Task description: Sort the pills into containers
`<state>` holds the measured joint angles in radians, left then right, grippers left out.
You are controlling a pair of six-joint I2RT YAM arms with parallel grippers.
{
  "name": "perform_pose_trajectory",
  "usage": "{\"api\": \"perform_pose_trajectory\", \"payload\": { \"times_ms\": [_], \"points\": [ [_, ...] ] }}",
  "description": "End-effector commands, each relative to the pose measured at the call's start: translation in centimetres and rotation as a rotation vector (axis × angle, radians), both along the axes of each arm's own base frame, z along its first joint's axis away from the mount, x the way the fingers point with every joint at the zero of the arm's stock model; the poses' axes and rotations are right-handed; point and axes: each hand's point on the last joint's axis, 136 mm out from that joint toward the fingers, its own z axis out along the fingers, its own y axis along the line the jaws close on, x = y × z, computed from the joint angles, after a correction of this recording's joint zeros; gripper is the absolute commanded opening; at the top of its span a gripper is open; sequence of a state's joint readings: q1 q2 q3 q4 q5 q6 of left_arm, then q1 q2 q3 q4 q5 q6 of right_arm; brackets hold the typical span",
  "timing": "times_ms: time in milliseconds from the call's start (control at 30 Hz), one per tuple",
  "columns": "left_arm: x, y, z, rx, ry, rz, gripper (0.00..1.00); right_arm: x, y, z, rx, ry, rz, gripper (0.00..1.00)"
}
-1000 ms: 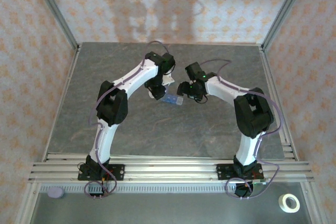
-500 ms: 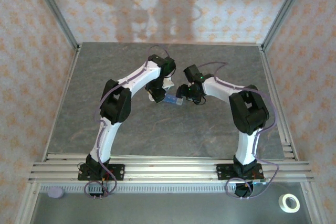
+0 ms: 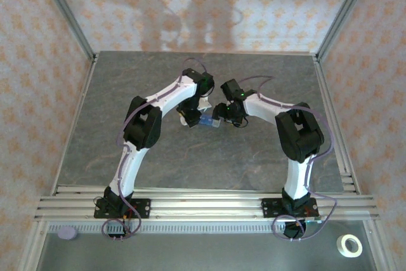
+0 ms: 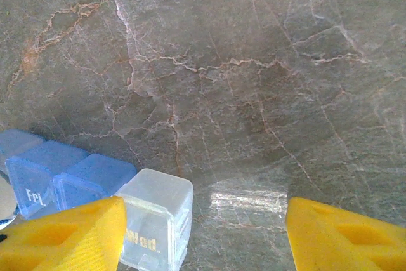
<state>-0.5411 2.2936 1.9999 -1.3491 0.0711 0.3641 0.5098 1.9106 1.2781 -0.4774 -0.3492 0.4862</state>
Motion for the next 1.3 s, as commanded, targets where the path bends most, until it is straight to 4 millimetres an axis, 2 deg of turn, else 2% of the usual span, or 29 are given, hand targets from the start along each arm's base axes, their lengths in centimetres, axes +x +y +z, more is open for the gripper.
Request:
{"api": "perform_pose_trajectory", "payload": {
  "times_ms": [0,433,700,1267],
  "points": [
    [-0.5,0.5,-0.4,0.046,0.031,0.001,0.00,0.8,0.5,0.3,0.006,-0.018,-0.010,0.68],
    [1.3,-0.5,3.0,-0.013,-0.065,0.006,0.00,0.8,0.6,0.4,0.005,-0.018,-0.010,0.67],
    [0.6,0.0,2.2,0.011,-0.039,0.000,0.00,0.9,0.6,0.7,0.003,-0.022,-0.009,0.67],
    [0.5,1.0,1.2,0.081,-0.025,-0.021,0.00,1.0,1.1,-0.1,0.006,0.001,0.001,0.67]
  ]
}}
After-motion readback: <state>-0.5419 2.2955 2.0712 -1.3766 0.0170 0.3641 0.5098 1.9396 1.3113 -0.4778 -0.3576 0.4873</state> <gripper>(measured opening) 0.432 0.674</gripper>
